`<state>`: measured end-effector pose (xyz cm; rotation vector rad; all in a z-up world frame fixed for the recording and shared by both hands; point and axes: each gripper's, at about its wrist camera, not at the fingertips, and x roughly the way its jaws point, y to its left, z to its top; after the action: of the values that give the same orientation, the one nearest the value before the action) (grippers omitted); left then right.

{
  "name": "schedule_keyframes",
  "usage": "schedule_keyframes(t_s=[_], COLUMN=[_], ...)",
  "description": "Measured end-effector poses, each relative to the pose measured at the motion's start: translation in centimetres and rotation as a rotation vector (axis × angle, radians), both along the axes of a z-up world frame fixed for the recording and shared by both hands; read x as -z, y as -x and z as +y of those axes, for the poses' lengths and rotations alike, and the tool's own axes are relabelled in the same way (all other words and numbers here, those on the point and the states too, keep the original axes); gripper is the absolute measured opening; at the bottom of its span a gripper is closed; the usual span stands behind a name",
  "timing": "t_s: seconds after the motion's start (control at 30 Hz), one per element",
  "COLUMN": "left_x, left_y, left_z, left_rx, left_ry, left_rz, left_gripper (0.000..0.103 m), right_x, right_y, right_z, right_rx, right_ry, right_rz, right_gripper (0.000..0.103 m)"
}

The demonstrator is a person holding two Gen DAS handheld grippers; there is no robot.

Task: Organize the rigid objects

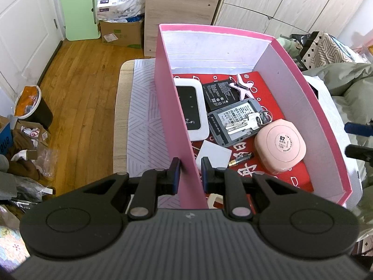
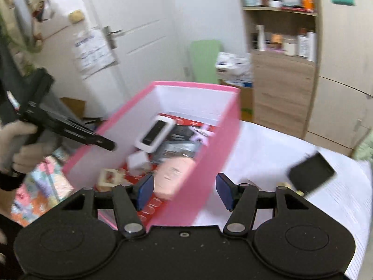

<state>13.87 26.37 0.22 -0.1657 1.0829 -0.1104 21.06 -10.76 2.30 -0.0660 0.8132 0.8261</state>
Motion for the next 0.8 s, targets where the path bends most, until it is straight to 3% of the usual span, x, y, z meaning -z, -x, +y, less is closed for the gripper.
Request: schedule_keyframes(t_s=[0.27, 0.43, 0.53, 0.67, 0.8], left_x=[0.0, 0.0, 0.0, 0.1, 0.1], left_y=[0.0, -0.2, -0.2, -0.2, -0.2], left_z=[-0.1, -0.2, -0.2, -0.3, -0.4], left_rx=[-0.013, -0.023, -0.025, -0.03, -0.032], left_ry=[0.001, 0.002, 0.0, -0.002, -0.004], left_rz=[0.003, 0.007, 0.009, 0.011, 0.011], left_gripper=[0.017, 0.017, 0.017, 0.017, 0.017], right_x=[4.2, 6.6, 7.8, 8.6, 8.8], right_y=[-1.6, -3.0, -3.6, -4.0, -3.8], right_z=[-3.3, -4.4, -4.4, -3.9, -2.8], right_rx=[0.208, 0.273, 0.273, 0.244, 0.218], right_ry=[0.083, 0.1, 0.138, 0.166, 0.189], right_rz=[-0.052, -0.083, -0.099, -0.112, -0.13], right_gripper=[0.064, 0.064, 0.057, 0.038, 0.036])
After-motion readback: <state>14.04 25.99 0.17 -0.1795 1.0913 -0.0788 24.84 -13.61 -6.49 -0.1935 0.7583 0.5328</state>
